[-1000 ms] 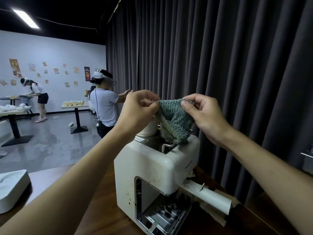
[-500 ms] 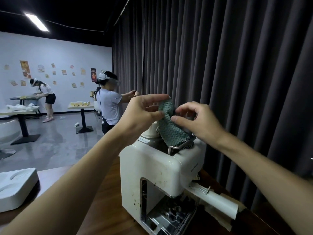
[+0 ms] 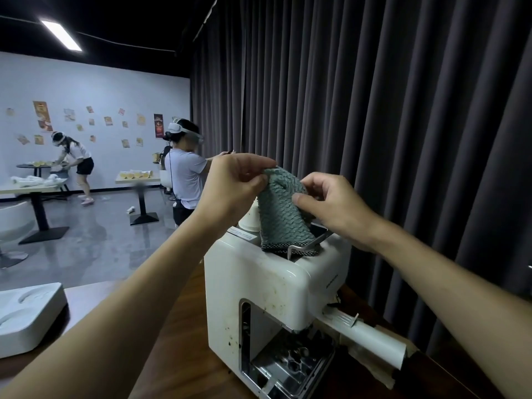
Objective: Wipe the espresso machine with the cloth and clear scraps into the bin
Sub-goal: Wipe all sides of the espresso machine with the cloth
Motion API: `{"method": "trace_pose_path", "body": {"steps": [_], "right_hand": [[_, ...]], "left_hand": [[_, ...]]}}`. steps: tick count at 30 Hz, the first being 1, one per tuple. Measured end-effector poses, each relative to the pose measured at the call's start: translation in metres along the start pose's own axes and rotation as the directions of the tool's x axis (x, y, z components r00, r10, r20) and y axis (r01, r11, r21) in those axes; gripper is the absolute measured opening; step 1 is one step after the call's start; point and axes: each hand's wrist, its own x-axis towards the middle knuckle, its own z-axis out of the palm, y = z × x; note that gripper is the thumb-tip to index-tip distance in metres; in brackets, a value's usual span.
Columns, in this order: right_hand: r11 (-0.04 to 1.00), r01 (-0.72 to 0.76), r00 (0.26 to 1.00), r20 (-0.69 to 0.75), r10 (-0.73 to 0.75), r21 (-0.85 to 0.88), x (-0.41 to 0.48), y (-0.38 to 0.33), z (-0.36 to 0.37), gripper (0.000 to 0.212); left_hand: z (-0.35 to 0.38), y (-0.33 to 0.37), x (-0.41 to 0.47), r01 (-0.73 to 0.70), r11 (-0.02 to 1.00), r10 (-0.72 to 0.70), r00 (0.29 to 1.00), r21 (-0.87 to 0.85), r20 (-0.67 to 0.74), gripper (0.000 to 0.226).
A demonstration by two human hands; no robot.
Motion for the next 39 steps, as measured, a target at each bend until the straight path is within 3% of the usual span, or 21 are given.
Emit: {"method": "trace_pose_path", "body": {"steps": [2,5,9,11,12,14,16,17,21,23,27,36,39], "right_hand": [[1.0,-0.007,0.998,-0.063,0.005,-0.025,0.004,0.002,0.001,0.003],[0.998,-0.03,0.979,-0.201,0.02,-0.051,0.012,0.004,0.0,0.016],[0.996,-0.083,0.897,-0.433,0.087,0.028,0.028,0.001,-0.003,0.012],[0.986,-0.069,0.86,-0.509,-0.019,-0.154,0.032,-0.001,0.0,0.01],[0.97,-0.045,0.882,-0.465,-0.074,-0.24,0.033,-0.001,0.003,0.009],[0.961,0.028,0.979,-0.185,-0.081,-0.274,0.03,0.0,0.014,0.007],[0.953,0.054,0.993,0.112,-0.021,-0.298,0.026,0.003,0.024,0.012],[0.95,0.063,0.987,0.16,-0.014,-0.305,0.026,0.005,0.026,0.016],[0.955,0.096,0.975,0.22,-0.033,-0.281,0.029,0.003,0.023,0.008],[0.938,0.127,0.955,0.296,-0.028,-0.321,0.03,0.005,0.025,0.016],[0.896,0.159,0.951,0.309,-0.026,-0.414,0.031,0.001,0.032,0.025],[0.876,0.074,0.945,0.313,0.091,-0.476,0.032,0.003,0.029,0.028],[0.875,0.075,0.958,0.279,0.071,-0.478,0.03,0.006,0.025,0.023]], "left_hand": [[-0.002,-0.004,0.002,-0.047,0.99,0.053,0.998,0.13,-0.042,0.025],[-0.007,-0.011,0.003,-0.021,0.985,0.031,0.998,0.174,-0.053,0.022],[-0.02,-0.027,-0.002,0.101,0.967,-0.123,0.989,0.233,0.084,0.047],[-0.026,-0.034,-0.007,0.167,0.956,-0.213,0.96,0.241,0.18,0.057],[-0.027,-0.036,-0.009,0.19,0.954,-0.241,0.946,0.233,0.215,0.062],[-0.028,-0.04,-0.011,0.211,0.955,-0.259,0.936,0.208,0.24,0.066],[-0.028,-0.041,-0.013,0.213,0.954,-0.262,0.934,0.209,0.242,0.07],[-0.03,-0.043,-0.013,0.227,0.95,-0.277,0.928,0.213,0.248,0.074],[-0.036,-0.052,-0.015,0.256,0.93,-0.329,0.899,0.264,0.288,0.088],[-0.036,-0.054,-0.015,0.268,0.929,-0.34,0.892,0.256,0.298,0.088],[-0.036,-0.055,-0.016,0.212,0.935,-0.305,0.891,0.286,0.337,0.061],[-0.03,-0.058,-0.015,0.187,0.902,-0.301,0.919,0.39,0.256,0.084],[-0.026,-0.059,-0.011,0.199,0.911,-0.311,0.907,0.361,0.285,0.058]]}}
